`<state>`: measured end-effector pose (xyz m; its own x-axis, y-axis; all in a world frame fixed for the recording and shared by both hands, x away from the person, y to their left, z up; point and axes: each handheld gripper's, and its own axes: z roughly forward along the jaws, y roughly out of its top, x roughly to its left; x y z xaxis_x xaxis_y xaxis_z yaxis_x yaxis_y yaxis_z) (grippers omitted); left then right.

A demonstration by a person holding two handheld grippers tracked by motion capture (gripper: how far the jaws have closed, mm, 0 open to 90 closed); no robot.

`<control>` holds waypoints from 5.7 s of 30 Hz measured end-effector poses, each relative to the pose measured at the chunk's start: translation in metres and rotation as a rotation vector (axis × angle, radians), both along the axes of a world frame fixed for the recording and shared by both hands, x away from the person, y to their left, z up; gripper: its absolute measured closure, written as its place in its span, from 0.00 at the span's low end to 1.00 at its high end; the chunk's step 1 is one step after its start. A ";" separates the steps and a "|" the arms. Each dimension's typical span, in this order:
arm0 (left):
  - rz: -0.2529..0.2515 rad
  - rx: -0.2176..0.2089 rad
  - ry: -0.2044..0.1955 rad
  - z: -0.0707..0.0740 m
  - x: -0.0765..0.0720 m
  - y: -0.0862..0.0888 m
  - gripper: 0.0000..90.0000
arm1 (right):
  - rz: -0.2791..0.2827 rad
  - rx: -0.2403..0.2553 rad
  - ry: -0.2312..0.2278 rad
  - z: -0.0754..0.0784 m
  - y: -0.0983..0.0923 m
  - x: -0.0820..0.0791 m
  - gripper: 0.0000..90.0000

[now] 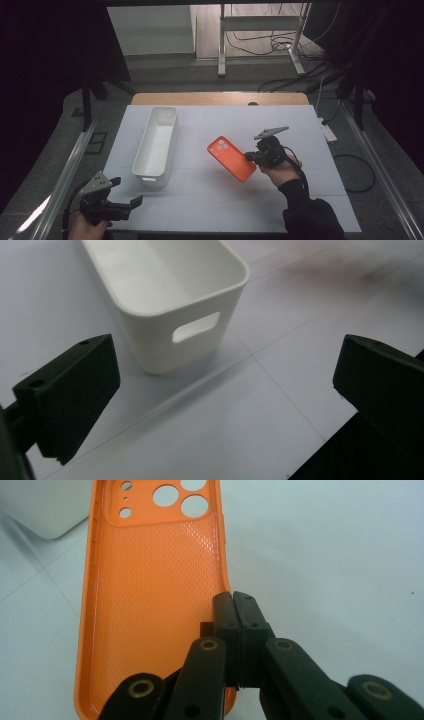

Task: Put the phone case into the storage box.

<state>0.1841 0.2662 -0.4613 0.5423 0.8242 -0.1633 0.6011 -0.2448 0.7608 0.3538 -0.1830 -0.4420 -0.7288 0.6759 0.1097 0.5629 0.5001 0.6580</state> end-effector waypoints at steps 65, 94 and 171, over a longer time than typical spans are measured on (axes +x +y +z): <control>-0.268 -0.243 0.085 0.040 0.111 -0.103 0.00 | -0.025 0.086 -0.113 0.028 -0.012 -0.021 0.99; -0.296 -0.353 0.178 0.030 0.133 -0.138 0.00 | 0.004 0.094 -0.151 0.032 0.002 -0.030 0.99; -0.383 -0.471 0.362 0.012 0.142 -0.148 0.94 | 0.111 0.108 -0.139 0.027 0.032 -0.050 0.79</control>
<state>0.3264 0.1185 -0.4494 0.6244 0.3832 -0.6806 0.7736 -0.1833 0.6066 0.3037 -0.1514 -0.4149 -0.8115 0.5801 0.0701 0.4081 0.4769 0.7785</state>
